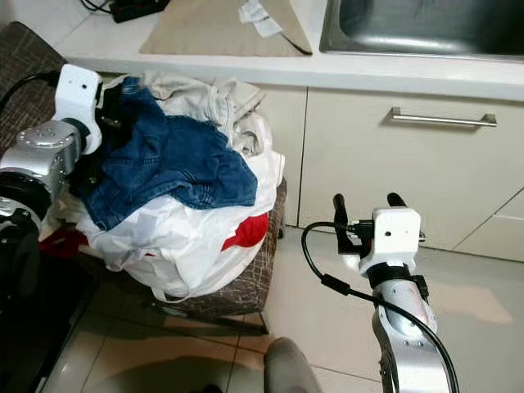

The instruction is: Clothes washing

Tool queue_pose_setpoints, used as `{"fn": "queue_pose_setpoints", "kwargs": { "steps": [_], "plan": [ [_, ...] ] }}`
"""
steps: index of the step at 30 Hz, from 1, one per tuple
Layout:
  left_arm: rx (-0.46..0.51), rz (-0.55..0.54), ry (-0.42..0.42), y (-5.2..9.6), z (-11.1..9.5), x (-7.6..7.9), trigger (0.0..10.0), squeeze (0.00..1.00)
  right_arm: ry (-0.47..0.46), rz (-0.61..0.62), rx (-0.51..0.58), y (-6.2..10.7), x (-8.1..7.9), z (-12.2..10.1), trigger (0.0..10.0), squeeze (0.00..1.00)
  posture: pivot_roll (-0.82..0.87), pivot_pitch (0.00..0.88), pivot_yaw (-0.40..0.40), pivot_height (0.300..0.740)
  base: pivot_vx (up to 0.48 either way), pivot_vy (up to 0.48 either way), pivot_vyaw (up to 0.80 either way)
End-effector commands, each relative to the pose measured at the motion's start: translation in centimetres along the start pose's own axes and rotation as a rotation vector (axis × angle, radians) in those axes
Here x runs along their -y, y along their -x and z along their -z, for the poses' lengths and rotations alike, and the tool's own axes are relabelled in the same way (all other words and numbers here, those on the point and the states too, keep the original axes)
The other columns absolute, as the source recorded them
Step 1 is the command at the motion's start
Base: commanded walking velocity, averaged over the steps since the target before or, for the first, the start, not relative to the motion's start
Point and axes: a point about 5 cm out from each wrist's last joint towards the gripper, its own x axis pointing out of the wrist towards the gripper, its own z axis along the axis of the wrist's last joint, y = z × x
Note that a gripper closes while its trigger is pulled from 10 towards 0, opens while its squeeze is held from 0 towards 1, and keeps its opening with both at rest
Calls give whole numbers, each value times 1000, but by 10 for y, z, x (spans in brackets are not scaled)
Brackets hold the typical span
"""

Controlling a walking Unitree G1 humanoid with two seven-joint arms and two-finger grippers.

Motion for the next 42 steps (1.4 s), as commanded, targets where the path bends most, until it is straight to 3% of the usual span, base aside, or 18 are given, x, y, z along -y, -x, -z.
{"fn": "queue_pose_setpoints", "kwargs": {
  "steps": [1, 7, 10, 11, 13, 14, 16, 18, 19, 20, 21, 22, 25, 29, 32, 35, 37, 42],
  "plan": [
    [-40, -23, 8, 4, 12, -11, 10000, 0, -9, -28, -4, -1, -4, 3, 10000, 0, -390, 64, 107, 740, 0, 0, 0],
    [-99, 20, 109, 5, 32, -5, 10000, 0, -12, -45, -10, -3, -6, 6, 10000, 0, -386, 58, 106, 740, 0, 0, 0],
    [-132, 67, 250, 5, 43, 6, 10000, 0, -10, -44, -12, -3, -6, 7, 10000, 0, -397, 53, 115, 740, 0, 0, 0],
    [-132, 67, 250, 5, 43, 6, 10000, 0, -10, -44, -12, -3, -6, 7, 10000, 0, -397, 53, 115, 740, 0, 0, 0],
    [-159, 91, 333, 5, 51, 14, 10000, 0, -9, -41, -12, -2, -5, 8, 10000, 0, -406, 54, 121, 740, 0, 0, 0],
    [-176, 116, 347, 5, 55, 21, 10000, 0, -8, -34, -13, -1, -4, 9, 10000, 0, -406, 54, 121, 740, 0, 0, 0],
    [-208, 170, 300, 4, 63, 39, 10000, 0, -5, -21, -15, 1, -1, 9, 10000, 0, -416, 56, 128, 740, 0, 0, 0],
    [-212, 183, 289, 4, 64, 44, 10000, 0, -5, -17, -15, 1, -1, 9, 10000, 0, -416, 56, 128, 740, 0, 0, 0],
    [-215, 206, 266, 3, 65, 49, 8039, 0, -4, -16, -16, 1, -1, 10, 10000, 0, -416, 56, 128, 740, 0, 0, 0],
    [-215, 220, 225, 3, 65, 54, 3686, 0, -4, -15, -16, 2, -1, 10, 10000, 0, -416, 56, 128, 740, 0, 0, 0],
    [-215, 220, 225, 3, 65, 54, 3686, 0, -4, -15, -16, 2, -1, 10, 10000, 0, -416, 56, 128, 740, 0, 0, 0],
    [-209, 230, 165, 2, 65, 58, 0, 0, -3, -13, -16, 1, -1, 10, 10000, 0, -422, 61, 133, 740, 0, 0, 0],
    [-147, 290, -17, 0, 59, 74, 0, 0, -3, -7, -14, 1, -1, 9, 10000, 0, -422, 61, 133, 740, 0, 0, 0],
    [-85, 266, -57, -1, 54, 81, 0, 0, -4, -4, -9, 0, -1, 8, 10000, 0, -429, 66, 137, 740, 0, 0, 0],
    [-70, 266, -26, -1, 51, 83, 0, 0, -5, 1, -8, 0, 0, 8, 10000, 0, -429, 66, 137, 740, 0, 0, 0],
    [-56, 282, 173, -3, 44, 86, 0, 0, -13, 11, -13, -1, 1, 8, 10000, 0, -430, 71, 136, 740, 0, 0, 0],
    [-57, 295, 249, -3, 43, 89, 0, 0, -15, 12, -14, -1, 1, 8, 10000, 0, -429, 72, 136, 740, 0, 0, 0],
    [-49, 307, 253, -3, 43, 96, 0, 0, -16, 12, -15, -2, 1, 8, 10000, 0, -430, 74, 138, 740, 0, 0, 0]
  ]
}}
